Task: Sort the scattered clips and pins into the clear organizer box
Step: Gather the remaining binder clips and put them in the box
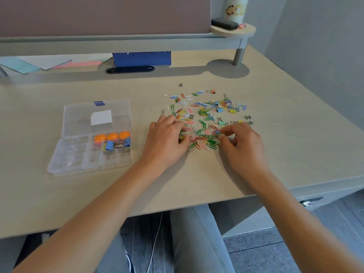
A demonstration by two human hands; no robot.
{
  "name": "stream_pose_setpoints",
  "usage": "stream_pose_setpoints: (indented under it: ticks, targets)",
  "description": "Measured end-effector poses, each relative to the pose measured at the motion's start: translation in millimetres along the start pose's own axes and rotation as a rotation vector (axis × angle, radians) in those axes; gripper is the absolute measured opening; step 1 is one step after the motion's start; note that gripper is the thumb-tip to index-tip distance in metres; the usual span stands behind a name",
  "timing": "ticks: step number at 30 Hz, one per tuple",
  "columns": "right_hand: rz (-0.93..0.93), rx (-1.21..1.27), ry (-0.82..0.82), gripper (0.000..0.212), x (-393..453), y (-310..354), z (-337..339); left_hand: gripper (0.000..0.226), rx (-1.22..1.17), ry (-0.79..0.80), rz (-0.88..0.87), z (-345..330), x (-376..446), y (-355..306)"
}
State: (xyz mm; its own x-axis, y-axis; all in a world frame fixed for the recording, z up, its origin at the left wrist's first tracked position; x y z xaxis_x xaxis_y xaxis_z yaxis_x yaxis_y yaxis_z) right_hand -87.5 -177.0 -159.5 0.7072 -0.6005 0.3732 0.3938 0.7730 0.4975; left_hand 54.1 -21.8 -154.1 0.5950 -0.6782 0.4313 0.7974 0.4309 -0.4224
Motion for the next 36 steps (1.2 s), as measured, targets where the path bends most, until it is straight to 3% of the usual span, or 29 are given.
stream_pose_setpoints:
  ticks: [14, 20, 24, 28, 32, 34, 36]
  targets:
    - [-0.082, 0.076, -0.035, 0.013, 7.6, -10.0, 2.3, 0.012, -0.037, -0.002, -0.077, -4.6, 1.1, -0.1]
    - [-0.156, -0.121, -0.033, 0.027, 35.0, -16.7, 2.8, 0.010, -0.075, 0.034, -0.128, -6.4, 3.7, -8.8]
    - [-0.167, -0.341, 0.076, 0.035, 58.0, -9.3, 1.0, 0.010, -0.160, -0.022, -0.091, -4.5, 8.1, -13.6]
    - [-0.157, -0.461, 0.134, 0.030, 70.1, -3.8, -4.4, 0.010, -0.437, -0.081, 0.050, -1.3, 15.0, -14.8]
    - [-0.180, -0.447, 0.149, 0.023, 76.2, -4.4, -7.9, 0.016, -0.794, -0.149, 0.365, -2.7, 22.0, -10.4]
    - [-0.218, -0.313, 0.131, 0.018, 76.1, -7.3, -4.4, 0.022, -1.046, -0.127, 0.577, -8.0, 26.0, -9.5]
    - [-0.278, -0.016, 0.092, 0.011, 73.6, -12.4, 4.0, 0.024, -1.343, -0.078, 0.773, -15.2, 28.5, -13.5]
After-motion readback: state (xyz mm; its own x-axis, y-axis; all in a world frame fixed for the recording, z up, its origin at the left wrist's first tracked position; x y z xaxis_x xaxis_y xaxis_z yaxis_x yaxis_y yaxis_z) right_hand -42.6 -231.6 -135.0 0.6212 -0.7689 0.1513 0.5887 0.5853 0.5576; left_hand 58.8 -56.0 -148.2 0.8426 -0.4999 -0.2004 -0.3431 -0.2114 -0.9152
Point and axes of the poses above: each hand's wrist, its own x-axis towards the middle knuckle, its own z-axis out of the back of the hand, y = z × x, the point moved 6 cm from there along x, towards the middle knuckle, and after that the axes turned 6 degrees about -x, right-handed, at the moved point
